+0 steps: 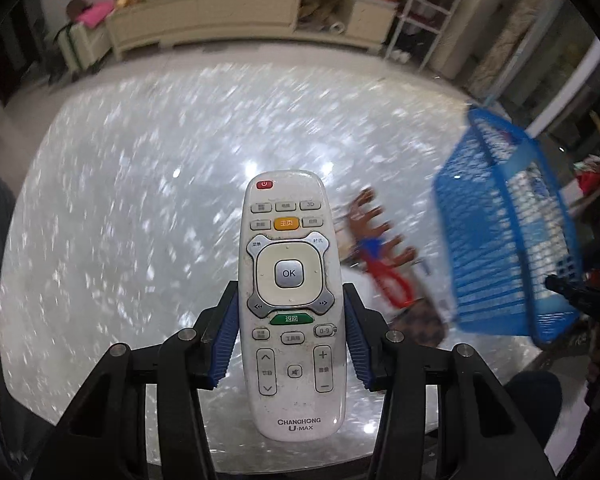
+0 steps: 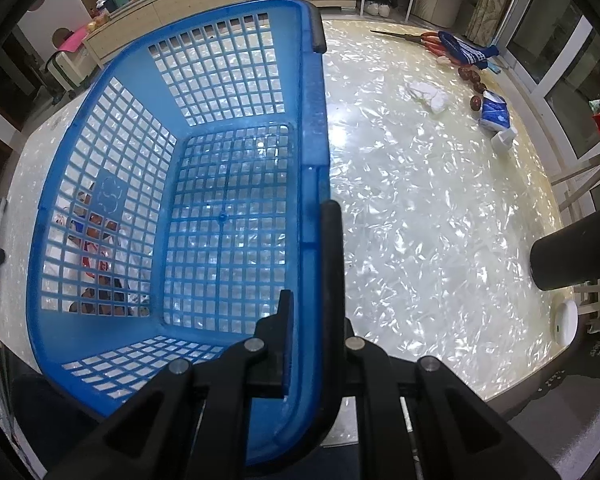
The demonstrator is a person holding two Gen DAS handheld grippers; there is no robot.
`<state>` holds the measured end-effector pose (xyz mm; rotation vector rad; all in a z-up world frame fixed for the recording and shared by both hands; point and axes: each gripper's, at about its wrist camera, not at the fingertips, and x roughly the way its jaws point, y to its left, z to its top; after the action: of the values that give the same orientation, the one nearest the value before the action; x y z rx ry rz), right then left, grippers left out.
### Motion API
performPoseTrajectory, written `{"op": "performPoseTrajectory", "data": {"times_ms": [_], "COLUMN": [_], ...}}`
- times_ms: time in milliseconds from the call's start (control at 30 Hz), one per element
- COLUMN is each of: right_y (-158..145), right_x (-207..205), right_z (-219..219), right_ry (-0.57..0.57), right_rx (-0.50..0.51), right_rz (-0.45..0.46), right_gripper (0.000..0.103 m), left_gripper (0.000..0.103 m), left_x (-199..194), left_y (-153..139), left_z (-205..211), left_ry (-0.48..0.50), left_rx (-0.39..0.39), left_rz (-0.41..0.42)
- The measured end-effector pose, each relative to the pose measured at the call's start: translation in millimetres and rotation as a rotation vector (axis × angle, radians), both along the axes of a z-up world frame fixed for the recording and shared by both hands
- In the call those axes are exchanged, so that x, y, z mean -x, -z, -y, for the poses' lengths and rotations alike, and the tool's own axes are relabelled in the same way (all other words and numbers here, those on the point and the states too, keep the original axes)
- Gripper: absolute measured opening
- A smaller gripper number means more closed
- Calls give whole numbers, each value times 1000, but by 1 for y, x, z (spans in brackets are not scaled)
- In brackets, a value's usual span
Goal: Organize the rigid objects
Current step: 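Close the left tool on the white remote and lift it toward the basket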
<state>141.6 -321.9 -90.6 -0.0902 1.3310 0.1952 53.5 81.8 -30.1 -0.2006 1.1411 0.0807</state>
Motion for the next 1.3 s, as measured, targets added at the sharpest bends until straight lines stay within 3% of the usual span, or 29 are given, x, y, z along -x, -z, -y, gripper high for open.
{"op": "performPoseTrajectory", "data": {"times_ms": [233, 633, 967, 1300], "right_y": [1, 2, 4, 3], "right_x": [-6, -14, -12, -14], "right_z": [1, 11, 17, 21], "right_ry": [-43, -22, 4, 21], "right_rx": [-11, -33, -65, -91], "right_rz": [7, 1, -8, -6], "right_gripper": [4, 4, 4, 4], "left_gripper": [52, 52, 53, 53], "left_x": [-16, -60, -93, -119], "left_y": [-38, -64, -41, -3], "left_z": [42, 146, 205, 233], "left_ry": [93, 342, 481, 571], "left_rx": [10, 29, 77, 47], "left_rz": [79, 145, 115, 46]}}
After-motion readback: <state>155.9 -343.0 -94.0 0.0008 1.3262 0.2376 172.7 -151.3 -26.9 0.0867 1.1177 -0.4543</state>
